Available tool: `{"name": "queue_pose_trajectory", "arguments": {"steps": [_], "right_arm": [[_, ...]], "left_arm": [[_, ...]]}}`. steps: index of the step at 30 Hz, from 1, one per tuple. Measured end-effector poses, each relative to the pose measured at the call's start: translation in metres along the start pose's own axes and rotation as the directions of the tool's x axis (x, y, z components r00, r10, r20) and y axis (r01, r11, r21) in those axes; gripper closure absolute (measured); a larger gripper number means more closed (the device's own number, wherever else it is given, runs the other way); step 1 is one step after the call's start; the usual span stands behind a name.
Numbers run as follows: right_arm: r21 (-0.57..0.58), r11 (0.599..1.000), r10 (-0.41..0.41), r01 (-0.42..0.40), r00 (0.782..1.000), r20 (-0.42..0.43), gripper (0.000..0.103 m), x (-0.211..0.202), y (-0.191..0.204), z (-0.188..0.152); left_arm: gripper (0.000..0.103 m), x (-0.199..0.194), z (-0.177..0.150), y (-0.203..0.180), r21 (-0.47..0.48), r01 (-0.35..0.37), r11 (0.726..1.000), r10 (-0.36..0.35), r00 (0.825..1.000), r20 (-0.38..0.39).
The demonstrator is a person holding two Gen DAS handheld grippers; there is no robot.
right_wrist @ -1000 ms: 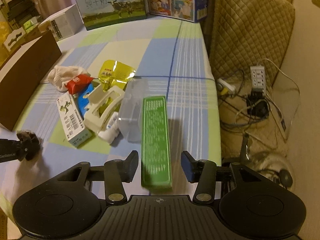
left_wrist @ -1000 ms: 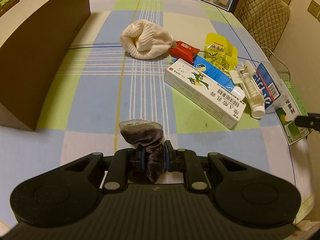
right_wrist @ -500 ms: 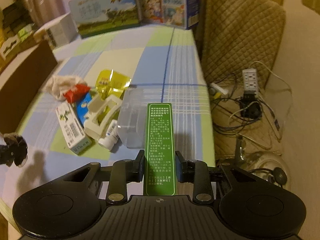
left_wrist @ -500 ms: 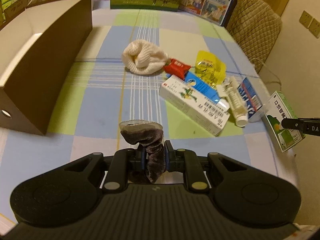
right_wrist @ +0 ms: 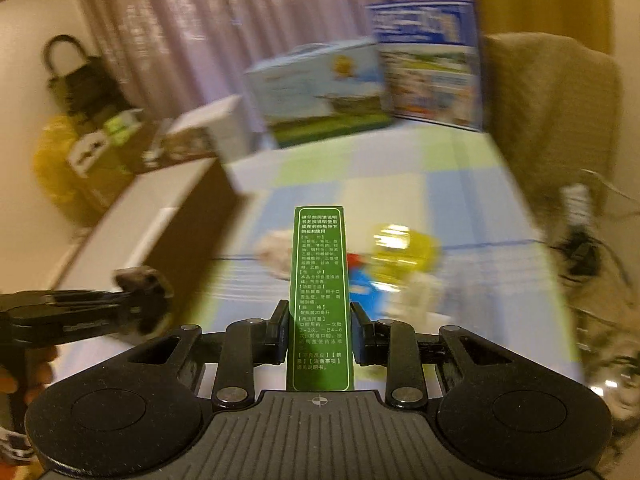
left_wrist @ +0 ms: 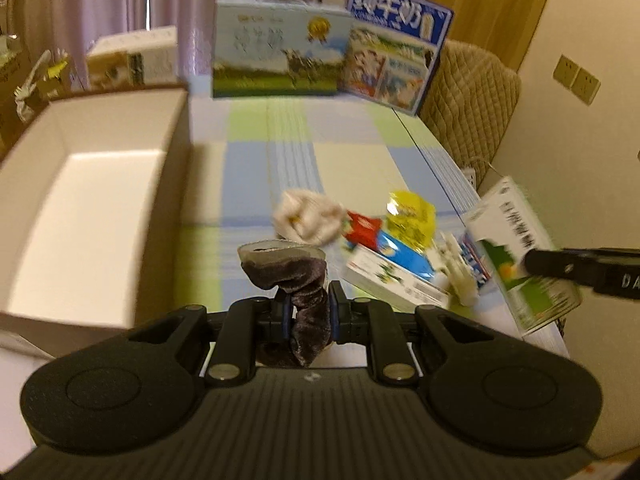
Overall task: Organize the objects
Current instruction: 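Carry both items into the open box and open both tools to release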
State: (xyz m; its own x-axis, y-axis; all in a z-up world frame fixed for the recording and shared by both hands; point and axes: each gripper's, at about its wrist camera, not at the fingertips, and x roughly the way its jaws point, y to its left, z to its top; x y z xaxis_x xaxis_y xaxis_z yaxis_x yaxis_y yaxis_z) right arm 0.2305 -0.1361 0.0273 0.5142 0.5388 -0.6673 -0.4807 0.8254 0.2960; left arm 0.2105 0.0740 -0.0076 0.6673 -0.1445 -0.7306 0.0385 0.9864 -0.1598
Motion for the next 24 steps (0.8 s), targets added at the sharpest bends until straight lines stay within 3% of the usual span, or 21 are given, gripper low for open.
{"name": "queue_pose_trajectory", "arguments": {"steps": [10,17,24], "right_arm": [[-0.136,0.97,0.203,-0.202,0.979,-0.01,0.076,0.088,0.147,0.032],[-0.182,0.964,0.189,-0.195,0.981,-0.049,0.076,0.152,0.211,0.039],[-0.188,0.97,0.13,-0.153,0.983,-0.127,0.076,0.196,0.223,0.029]], "left_arm": [[0.088,-0.04,0.023,0.114,-0.052,-0.077,0.996,0.081,0.994,0.075],[0.088,-0.034,0.037,0.185,-0.084,-0.146,0.986,0.151,0.988,0.046],[0.088,-0.007,0.03,0.225,-0.097,-0.157,0.983,0.153,0.987,-0.044]]}}
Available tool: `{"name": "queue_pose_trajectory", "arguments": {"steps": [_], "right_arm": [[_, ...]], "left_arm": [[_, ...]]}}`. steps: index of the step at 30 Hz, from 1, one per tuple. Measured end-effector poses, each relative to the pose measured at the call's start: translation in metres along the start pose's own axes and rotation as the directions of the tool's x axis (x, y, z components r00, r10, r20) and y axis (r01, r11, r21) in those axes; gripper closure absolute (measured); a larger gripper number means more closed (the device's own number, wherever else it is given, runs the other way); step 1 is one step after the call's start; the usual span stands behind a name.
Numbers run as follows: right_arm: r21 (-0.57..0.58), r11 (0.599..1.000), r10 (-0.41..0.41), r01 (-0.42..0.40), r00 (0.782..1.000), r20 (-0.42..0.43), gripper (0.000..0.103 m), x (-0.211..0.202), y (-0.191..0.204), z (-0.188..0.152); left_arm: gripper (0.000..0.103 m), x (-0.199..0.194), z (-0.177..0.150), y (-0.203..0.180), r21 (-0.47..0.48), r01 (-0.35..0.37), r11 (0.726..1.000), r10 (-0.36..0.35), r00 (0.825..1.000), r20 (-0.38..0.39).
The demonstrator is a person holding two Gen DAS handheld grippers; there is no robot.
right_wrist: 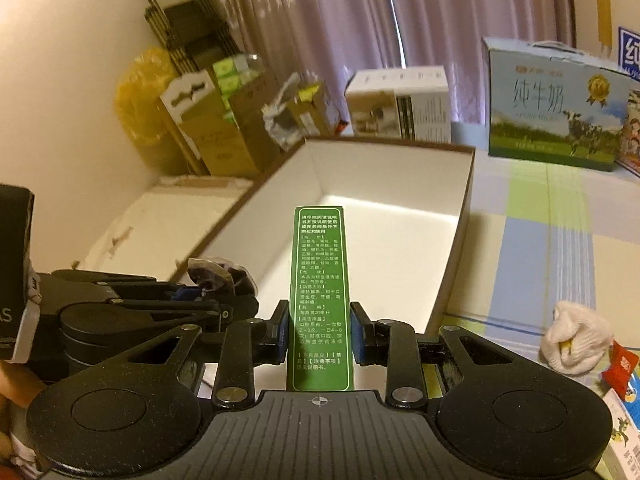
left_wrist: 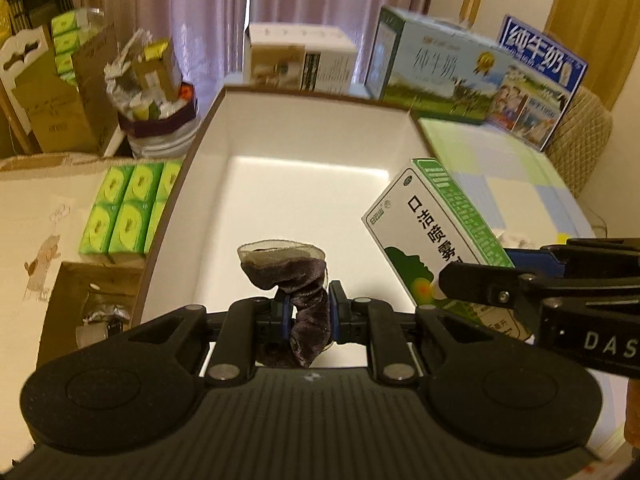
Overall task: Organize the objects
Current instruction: 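Carry both items into the open box and open both tools to release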
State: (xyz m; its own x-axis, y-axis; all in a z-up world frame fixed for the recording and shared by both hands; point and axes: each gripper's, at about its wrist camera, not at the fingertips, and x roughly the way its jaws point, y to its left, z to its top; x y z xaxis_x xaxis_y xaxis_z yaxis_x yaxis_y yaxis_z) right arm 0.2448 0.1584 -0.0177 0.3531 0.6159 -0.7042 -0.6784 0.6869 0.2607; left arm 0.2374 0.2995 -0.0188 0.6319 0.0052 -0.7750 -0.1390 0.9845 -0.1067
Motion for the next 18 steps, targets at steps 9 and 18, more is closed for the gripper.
{"name": "queue_pose_trajectory", "arguments": {"steps": [9,18], "right_arm": [[0.011,0.999,-0.03,0.031,0.998,-0.054,0.076,0.028,-0.007,0.001],[0.015,0.999,-0.036,0.037,0.997,-0.062,0.076,0.036,-0.01,0.006]], "left_arm": [[0.085,0.034,-0.001,0.015,0.001,0.0,1.0,0.0,0.997,-0.082],[0.06,0.037,0.005,0.015,0.021,0.001,1.0,0.0,0.998,-0.067]]}}
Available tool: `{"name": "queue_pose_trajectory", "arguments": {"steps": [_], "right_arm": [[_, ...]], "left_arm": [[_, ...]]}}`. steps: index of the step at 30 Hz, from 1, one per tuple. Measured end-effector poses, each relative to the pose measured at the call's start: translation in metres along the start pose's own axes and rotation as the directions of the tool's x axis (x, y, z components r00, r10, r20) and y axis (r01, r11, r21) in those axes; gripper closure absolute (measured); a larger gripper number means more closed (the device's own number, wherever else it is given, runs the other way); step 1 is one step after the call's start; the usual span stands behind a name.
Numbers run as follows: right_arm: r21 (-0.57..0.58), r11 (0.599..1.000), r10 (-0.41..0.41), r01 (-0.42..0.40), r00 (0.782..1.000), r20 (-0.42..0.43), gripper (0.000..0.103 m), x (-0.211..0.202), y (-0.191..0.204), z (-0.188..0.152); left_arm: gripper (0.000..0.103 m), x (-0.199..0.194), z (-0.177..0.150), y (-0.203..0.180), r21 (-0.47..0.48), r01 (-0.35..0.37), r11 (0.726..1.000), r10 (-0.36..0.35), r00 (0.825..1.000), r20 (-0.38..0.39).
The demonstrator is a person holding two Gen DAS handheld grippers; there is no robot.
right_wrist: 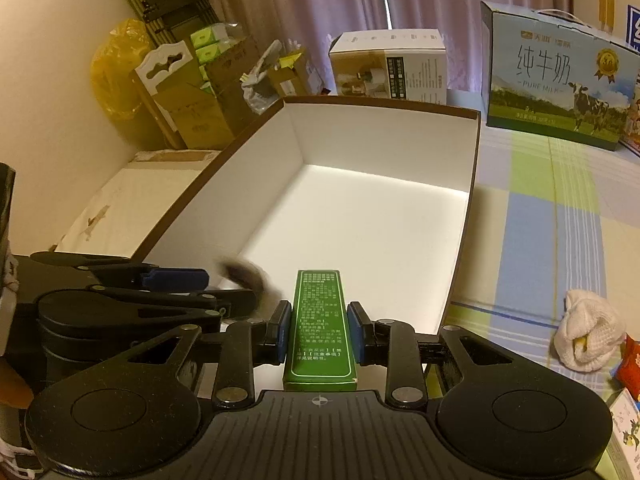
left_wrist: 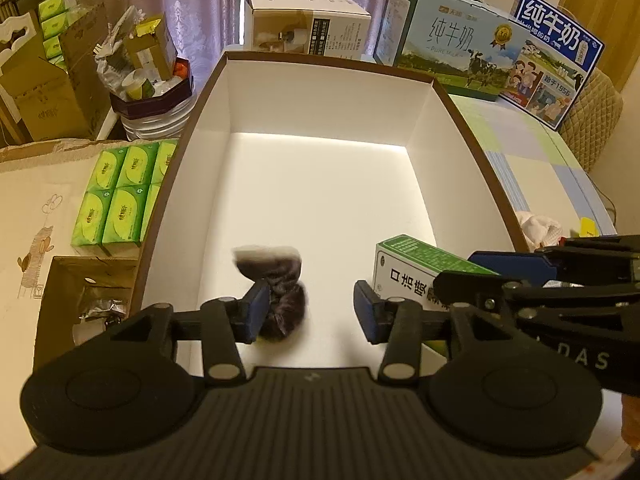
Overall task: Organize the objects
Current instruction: 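Carry both items into the open box and open both tools to release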
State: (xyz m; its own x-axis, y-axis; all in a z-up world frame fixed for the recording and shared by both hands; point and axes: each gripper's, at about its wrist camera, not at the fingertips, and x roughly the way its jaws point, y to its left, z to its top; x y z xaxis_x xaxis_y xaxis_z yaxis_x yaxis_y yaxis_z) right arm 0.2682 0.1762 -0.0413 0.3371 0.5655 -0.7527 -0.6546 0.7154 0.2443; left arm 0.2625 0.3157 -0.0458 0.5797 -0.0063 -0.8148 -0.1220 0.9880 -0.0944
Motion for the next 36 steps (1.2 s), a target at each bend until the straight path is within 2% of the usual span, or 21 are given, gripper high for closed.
{"name": "queue_pose_trajectory", "arguments": {"steps": [4,8,13,26,29,36], "right_arm": [[0.006,1.0,0.016,-0.016,0.999,0.037,0.076,-0.003,0.001,0.002],[0.009,1.0,0.029,-0.03,0.998,0.055,0.075,-0.008,0.002,0.004],[0.006,0.999,0.036,-0.036,0.999,0.034,0.067,-0.014,-0.002,0.001],[0.014,0.999,0.052,-0.053,0.997,0.056,0.057,-0.052,-0.013,-0.018],[0.014,0.998,0.06,-0.061,0.996,0.065,0.056,-0.062,-0.015,-0.024],[0.018,0.996,0.086,-0.088,0.994,0.073,0.054,-0.086,-0.026,-0.038]], "left_arm": [[0.046,-0.003,0.001,0.001,-0.006,0.001,1.0,-0.001,1.0,0.007],[0.043,-0.01,0.001,0.002,-0.011,-0.001,1.0,0.001,1.0,0.016],[0.032,-0.018,-0.003,0.003,-0.026,-0.012,1.0,0.013,1.0,0.019],[0.024,-0.041,-0.018,-0.01,-0.057,-0.01,0.998,0.012,0.999,0.032],[0.018,-0.049,-0.022,-0.016,-0.062,-0.014,0.998,0.017,0.999,0.043],[0.018,-0.067,-0.032,-0.034,-0.072,-0.023,0.997,0.028,0.997,0.069]]}}
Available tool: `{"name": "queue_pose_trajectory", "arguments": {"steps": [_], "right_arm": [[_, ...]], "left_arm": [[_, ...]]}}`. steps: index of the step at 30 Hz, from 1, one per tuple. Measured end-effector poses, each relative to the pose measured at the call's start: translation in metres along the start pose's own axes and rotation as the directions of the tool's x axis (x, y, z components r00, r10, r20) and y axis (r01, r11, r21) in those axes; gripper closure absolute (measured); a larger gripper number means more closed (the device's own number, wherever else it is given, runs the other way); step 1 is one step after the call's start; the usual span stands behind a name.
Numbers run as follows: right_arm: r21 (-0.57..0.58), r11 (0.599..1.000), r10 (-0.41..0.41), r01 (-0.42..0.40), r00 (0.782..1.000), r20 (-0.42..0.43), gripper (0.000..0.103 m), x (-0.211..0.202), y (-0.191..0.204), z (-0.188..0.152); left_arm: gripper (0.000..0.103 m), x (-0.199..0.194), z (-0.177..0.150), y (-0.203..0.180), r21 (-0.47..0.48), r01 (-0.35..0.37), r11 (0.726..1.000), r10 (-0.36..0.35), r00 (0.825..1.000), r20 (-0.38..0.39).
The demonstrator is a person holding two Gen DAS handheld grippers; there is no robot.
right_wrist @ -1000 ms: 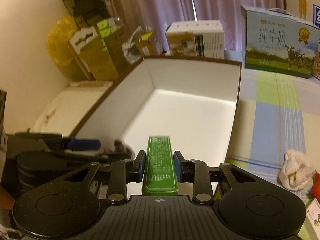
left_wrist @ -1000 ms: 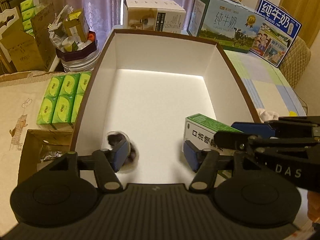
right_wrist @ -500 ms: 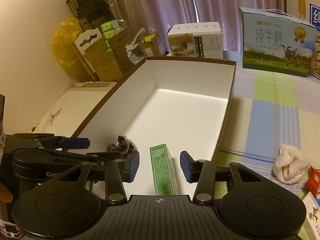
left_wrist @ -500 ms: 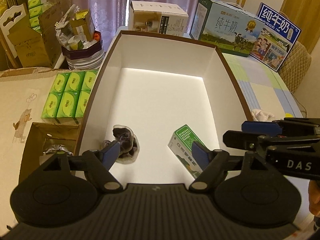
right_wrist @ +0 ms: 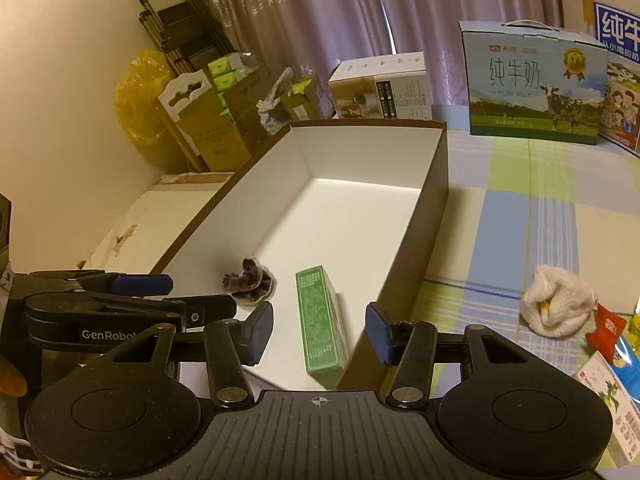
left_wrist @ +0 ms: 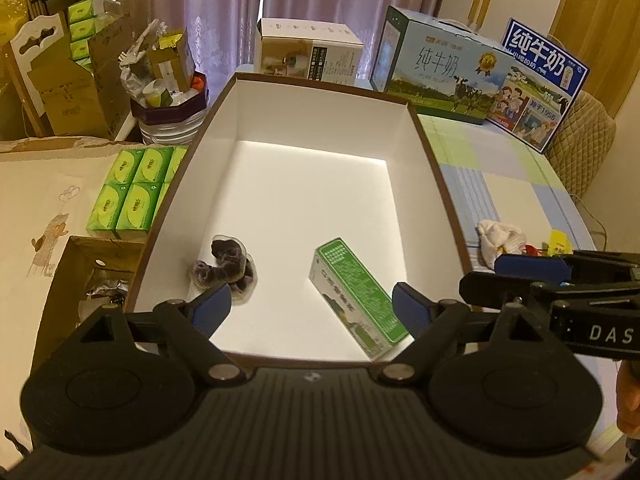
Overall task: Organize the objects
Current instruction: 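Carry both items into the open box and open both tools to release, then withdraw both tools from the box back toward the items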
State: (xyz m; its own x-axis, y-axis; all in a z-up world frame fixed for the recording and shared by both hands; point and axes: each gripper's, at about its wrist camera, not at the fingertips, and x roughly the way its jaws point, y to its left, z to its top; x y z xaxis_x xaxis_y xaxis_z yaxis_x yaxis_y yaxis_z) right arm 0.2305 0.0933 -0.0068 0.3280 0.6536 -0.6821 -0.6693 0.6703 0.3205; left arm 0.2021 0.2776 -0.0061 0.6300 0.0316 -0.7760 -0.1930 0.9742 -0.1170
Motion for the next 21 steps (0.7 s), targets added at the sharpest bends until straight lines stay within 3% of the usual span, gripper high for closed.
{"name": "queue_pose_trajectory", "arguments": {"steps": [11,21], "right_arm": [[-0.005,0.999,0.036,-0.036,0.999,-0.012,0.054,-0.045,-0.031,-0.024],[0.005,1.0,0.022,-0.021,1.0,-0.022,0.054,-0.091,-0.079,-0.047]], "left_arm": [[0.018,-0.023,-0.018,-0.046,-0.019,0.004,1.0,-0.004,1.0,0.011],[0.018,-0.029,-0.031,-0.114,0.001,0.037,0.999,-0.037,0.999,0.018]]}}
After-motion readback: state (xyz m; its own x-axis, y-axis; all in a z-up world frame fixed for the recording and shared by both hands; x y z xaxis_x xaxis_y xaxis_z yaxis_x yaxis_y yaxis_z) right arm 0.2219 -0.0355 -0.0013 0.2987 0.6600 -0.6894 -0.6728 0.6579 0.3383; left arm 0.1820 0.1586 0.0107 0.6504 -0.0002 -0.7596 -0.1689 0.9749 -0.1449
